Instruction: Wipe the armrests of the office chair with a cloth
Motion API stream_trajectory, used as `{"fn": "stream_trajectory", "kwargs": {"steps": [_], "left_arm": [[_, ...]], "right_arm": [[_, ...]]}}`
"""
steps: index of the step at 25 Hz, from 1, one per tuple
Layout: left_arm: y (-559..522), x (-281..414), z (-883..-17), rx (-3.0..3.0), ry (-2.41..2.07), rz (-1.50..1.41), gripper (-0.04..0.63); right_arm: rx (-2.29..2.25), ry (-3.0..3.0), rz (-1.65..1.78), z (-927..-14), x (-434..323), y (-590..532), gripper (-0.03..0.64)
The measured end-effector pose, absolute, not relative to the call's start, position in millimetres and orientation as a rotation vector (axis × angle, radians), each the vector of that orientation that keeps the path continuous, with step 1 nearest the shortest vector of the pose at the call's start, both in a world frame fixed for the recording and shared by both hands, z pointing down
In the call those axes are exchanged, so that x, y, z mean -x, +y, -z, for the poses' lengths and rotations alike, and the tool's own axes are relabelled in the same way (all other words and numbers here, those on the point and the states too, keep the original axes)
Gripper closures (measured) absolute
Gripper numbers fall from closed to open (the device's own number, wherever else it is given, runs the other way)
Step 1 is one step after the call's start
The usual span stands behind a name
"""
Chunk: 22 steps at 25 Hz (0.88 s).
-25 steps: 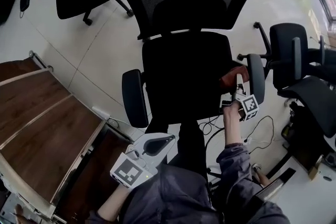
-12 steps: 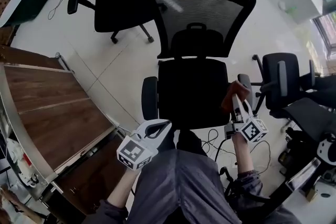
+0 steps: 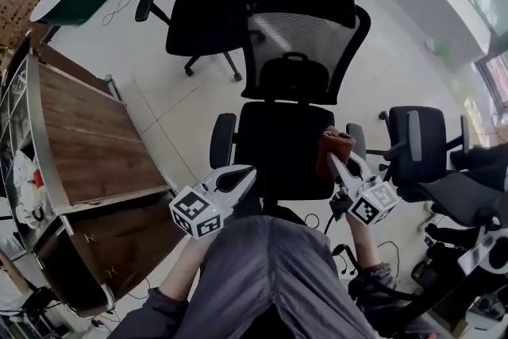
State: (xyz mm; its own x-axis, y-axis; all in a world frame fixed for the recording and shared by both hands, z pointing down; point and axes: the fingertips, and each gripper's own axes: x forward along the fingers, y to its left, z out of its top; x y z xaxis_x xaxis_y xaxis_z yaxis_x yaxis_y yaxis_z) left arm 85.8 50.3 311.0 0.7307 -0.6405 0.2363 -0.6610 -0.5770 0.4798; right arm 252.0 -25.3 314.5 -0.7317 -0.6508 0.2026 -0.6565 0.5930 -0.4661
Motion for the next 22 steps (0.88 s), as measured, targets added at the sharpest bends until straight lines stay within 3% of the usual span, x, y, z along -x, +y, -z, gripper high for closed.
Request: {"fn": "stream_trajectory", "kwargs": {"steps": [10,22], "left_arm": [[83,-101,-292,-2.516,-1.088,-0.154,0.580],[138,-5,-300,-2.371,-1.304,-0.095,0.580]], "right_arm": [[-0.939,-2.841,-0.762,-306,-229,2,0.558],[-0.623,-2.765,-0.690,-339,-118,18,0.558]]}}
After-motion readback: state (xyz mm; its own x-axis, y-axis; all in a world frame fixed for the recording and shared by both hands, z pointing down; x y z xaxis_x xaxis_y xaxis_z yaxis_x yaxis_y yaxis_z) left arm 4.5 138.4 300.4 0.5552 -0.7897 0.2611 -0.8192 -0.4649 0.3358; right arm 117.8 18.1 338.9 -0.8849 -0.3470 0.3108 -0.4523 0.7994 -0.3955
